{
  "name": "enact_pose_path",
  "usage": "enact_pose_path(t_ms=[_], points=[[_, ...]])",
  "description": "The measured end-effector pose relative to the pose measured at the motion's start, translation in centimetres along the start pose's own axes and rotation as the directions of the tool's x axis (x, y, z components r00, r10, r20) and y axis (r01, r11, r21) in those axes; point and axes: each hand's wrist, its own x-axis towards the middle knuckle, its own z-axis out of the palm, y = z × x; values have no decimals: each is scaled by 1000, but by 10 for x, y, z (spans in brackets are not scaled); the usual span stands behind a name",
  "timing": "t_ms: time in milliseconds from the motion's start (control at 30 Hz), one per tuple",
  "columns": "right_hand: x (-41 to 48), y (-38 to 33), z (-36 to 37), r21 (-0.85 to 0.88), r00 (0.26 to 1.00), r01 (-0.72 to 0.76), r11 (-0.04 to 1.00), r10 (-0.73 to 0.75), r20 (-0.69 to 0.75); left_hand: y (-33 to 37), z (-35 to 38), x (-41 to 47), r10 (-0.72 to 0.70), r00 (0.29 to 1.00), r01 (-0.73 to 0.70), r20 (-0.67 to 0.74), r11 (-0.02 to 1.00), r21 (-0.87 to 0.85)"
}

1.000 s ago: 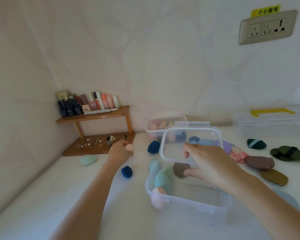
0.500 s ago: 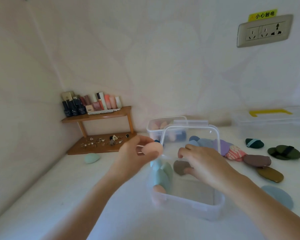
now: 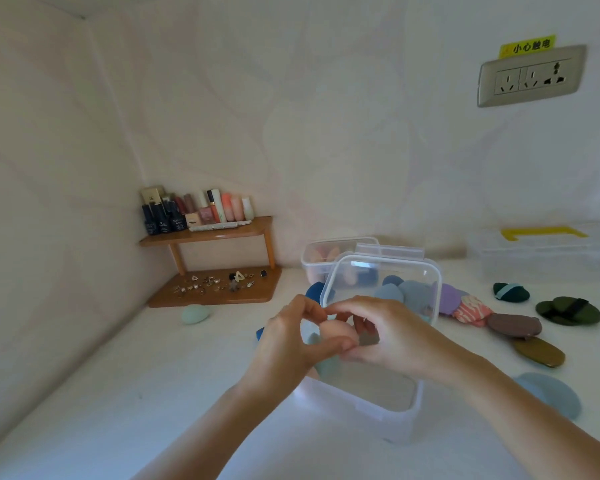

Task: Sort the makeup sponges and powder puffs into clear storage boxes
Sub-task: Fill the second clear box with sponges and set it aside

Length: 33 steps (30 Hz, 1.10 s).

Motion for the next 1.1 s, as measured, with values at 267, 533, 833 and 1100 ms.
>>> enact_pose_path(t_ms=[267, 533, 833, 1100], points=[[4, 3, -1, -190, 984, 54, 980, -19, 177, -18, 7, -6, -75, 990, 80, 123, 996, -32], [7, -1, 3, -244, 950, -28, 969, 102, 296, -18, 16, -9, -98, 994, 105, 52, 984, -144], [18, -1, -1, -464, 963, -57, 884, 171, 208, -17, 16, -12, -122, 992, 124, 36, 990, -71], [22, -3, 2, -576, 967, -166, 800, 247, 65, -7, 21, -19, -135, 988, 145, 77, 980, -140]])
